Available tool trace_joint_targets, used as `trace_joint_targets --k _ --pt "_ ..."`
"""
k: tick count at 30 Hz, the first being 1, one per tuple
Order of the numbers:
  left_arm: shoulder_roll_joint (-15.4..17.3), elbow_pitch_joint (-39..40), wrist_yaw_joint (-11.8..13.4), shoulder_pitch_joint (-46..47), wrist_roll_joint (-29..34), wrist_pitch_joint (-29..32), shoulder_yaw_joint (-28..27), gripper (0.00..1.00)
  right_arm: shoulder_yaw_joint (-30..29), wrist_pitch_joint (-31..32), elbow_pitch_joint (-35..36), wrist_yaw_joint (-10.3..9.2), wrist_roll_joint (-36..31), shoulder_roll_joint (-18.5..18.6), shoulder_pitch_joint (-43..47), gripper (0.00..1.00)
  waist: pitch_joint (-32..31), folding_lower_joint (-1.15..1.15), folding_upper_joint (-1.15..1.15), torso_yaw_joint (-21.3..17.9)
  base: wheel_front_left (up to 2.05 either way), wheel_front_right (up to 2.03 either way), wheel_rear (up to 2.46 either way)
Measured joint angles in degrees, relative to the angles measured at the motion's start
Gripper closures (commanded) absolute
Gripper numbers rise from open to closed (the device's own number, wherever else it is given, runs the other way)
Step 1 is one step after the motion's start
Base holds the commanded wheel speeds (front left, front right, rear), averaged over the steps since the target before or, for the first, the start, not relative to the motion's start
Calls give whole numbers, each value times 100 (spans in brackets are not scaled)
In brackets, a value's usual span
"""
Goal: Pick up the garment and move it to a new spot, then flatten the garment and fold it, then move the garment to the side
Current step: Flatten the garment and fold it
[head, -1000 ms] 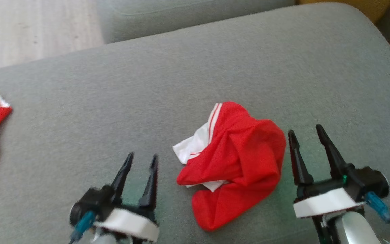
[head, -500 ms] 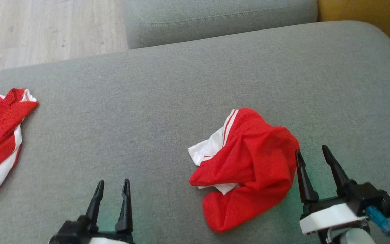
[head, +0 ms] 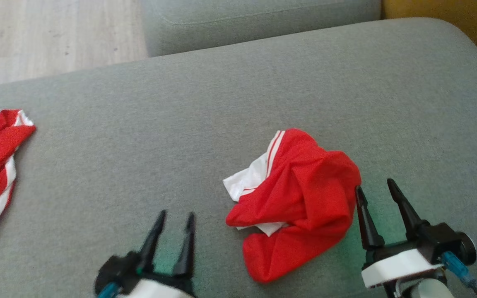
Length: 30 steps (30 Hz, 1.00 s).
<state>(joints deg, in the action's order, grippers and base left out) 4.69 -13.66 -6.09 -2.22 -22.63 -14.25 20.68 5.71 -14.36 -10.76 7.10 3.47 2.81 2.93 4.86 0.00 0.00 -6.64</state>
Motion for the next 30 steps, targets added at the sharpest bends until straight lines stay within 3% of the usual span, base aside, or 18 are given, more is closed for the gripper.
trace_joint_targets --k 8,19,20,23,30 --pt "-107 -604 -104 817 -906 714 890 0 115 -1 -8 0 24 -2 -128 0 164 0 0 -323 0 0 0" --pt "-82 -1270 -105 1172 -1484 735 1607 0 135 0 -15 0 97 -4 -193 0 383 0 0 -646 0 0 0" --pt "-75 -1315 -105 1201 -1529 681 1668 15 132 0 -15 0 109 -4 -209 0 403 0 0 -654 0 0 0" --pt "-29 -1413 -103 1373 -1653 594 1915 100 116 0 4 0 109 -4 -250 0 447 0 0 -649 0 0 0" --pt "31 -1247 -105 1652 -2227 205 2089 100 91 0 4 0 108 -4 -249 0 427 0 0 -522 0 0 0"
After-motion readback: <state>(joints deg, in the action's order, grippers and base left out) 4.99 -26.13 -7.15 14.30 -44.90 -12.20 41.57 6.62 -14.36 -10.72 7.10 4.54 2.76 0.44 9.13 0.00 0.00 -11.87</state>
